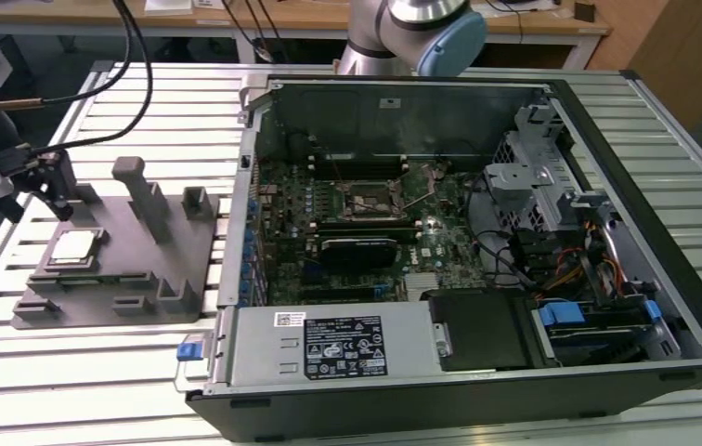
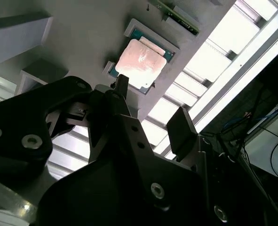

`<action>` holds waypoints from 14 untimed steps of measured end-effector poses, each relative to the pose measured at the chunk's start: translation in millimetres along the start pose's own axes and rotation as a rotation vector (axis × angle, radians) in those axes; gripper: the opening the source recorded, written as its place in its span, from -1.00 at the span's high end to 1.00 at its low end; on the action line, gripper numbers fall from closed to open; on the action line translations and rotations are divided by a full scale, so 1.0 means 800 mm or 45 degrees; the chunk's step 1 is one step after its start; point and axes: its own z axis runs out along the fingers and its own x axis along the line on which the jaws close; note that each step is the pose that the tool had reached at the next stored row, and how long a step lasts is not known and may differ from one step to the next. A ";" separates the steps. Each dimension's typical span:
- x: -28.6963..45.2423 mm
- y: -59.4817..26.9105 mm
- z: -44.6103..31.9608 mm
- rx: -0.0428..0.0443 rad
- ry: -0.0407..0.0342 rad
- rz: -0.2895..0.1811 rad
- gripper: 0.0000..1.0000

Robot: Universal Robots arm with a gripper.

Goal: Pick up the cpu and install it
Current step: 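Pick up the cpu and move it towards the insertion slot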

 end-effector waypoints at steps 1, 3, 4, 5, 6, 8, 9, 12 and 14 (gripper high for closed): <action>-0.0003 0.000 0.0024 0.000 -0.0001 0.000 -0.21; -0.0018 0.000 0.0068 0.000 0.0000 0.000 -0.21; -0.0029 0.000 0.0087 0.000 0.0000 0.000 -0.21; -0.0035 0.000 0.0103 0.000 -0.0002 0.000 -0.21; -0.0038 0.000 0.0117 0.000 -0.0001 0.000 -0.21; -0.0044 -0.001 0.0146 0.000 -0.0001 0.000 -0.21; -0.0051 -0.001 0.0160 0.000 -0.0001 0.000 -0.21; -0.0068 -0.001 0.0202 0.000 0.0000 0.000 -0.21; -0.0072 -0.001 0.0237 0.000 -0.0001 0.000 -0.21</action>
